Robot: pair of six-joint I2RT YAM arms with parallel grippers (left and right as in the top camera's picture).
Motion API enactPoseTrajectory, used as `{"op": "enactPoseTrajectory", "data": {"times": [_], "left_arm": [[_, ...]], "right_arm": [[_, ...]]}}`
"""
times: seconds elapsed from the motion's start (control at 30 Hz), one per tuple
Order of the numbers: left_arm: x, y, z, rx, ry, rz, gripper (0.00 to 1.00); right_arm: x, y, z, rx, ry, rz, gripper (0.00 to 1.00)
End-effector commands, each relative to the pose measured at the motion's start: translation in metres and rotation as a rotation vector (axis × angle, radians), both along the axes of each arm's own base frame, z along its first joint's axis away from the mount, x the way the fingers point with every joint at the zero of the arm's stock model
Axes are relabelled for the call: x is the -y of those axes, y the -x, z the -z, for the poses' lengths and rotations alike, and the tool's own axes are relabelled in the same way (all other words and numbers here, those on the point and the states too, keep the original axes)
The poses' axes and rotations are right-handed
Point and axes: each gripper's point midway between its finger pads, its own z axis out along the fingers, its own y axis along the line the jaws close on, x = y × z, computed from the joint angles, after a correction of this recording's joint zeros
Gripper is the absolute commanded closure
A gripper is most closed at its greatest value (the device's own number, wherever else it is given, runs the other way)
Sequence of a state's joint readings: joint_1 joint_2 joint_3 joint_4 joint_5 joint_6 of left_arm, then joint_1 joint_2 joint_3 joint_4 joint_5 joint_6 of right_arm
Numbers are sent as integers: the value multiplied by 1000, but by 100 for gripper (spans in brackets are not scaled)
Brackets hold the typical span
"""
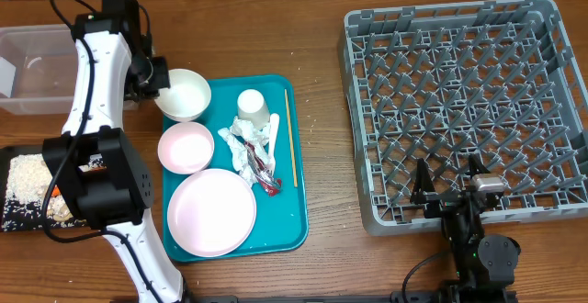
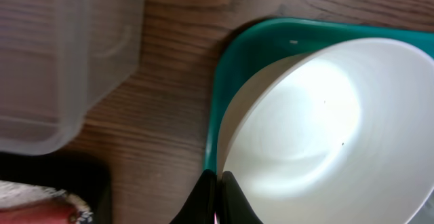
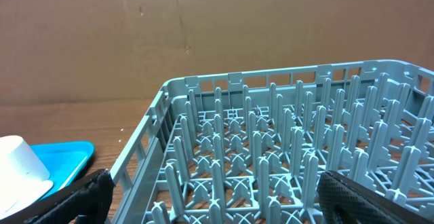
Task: Sort waste into correct bins and load items into the dishwasher rack
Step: 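Carry the emptied white bowl right and set it on the teal tray, then move the left gripper to the crumpled white napkin and grasp it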
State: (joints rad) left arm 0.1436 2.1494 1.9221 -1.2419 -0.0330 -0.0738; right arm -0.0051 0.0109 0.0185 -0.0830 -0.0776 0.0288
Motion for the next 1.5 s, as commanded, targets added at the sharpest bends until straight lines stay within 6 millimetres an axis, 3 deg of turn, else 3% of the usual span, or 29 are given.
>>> {"op": "enactPoseTrajectory", "data": {"times": [0.0, 0.17, 0.33, 0.4, 0.5, 0.6, 0.7, 0.77, 0.83, 0.87, 0.9, 0.97, 1.03, 1.2, 1.3, 1.47], "left_arm": [[13, 2, 11, -14, 58, 5, 96], [19, 0, 12, -2, 92, 9, 95], [20, 0, 12, -1, 95, 9, 74], [20, -1, 12, 2, 94, 10, 56], [20, -2, 8, 7, 97, 10, 55], [27, -4, -8, 23, 133, 14, 64], [32, -8, -37, 58, 168, 13, 66], [32, -11, -62, 91, 175, 8, 62], [29, -13, -88, 133, 169, -8, 54], [24, -14, -114, 185, 161, -20, 33], [20, -15, -126, 212, 158, -35, 0], [6, -14, -152, 269, 158, -115, 0], [-7, -10, -165, 294, 164, -198, 0], [-28, 8, -167, 256, 202, -362, 0], [-26, 17, -163, 217, 229, -344, 0], [1, 12, -169, 236, 327, -206, 0]], "right_arm": [[1, 0, 2, 2, 3, 6, 0], [1, 0, 2, 2, 3, 6, 0], [1, 0, 2, 2, 3, 6, 0], [1, 0, 2, 2, 3, 6, 0], [1, 0, 2, 2, 3, 6, 0], [1, 0, 2, 2, 3, 6, 0], [1, 0, 2, 2, 3, 6, 0], [1, 0, 2, 1, 3, 6, 0], [1, 0, 2, 2, 3, 6, 0], [1, 0, 2, 2, 3, 6, 0], [1, 0, 2, 1, 3, 6, 0], [1, 0, 2, 2, 3, 6, 0], [1, 0, 2, 2, 3, 6, 0], [1, 0, 2, 2, 3, 6, 0], [1, 0, 2, 2, 3, 6, 0], [1, 0, 2, 2, 3, 6, 0]]}}
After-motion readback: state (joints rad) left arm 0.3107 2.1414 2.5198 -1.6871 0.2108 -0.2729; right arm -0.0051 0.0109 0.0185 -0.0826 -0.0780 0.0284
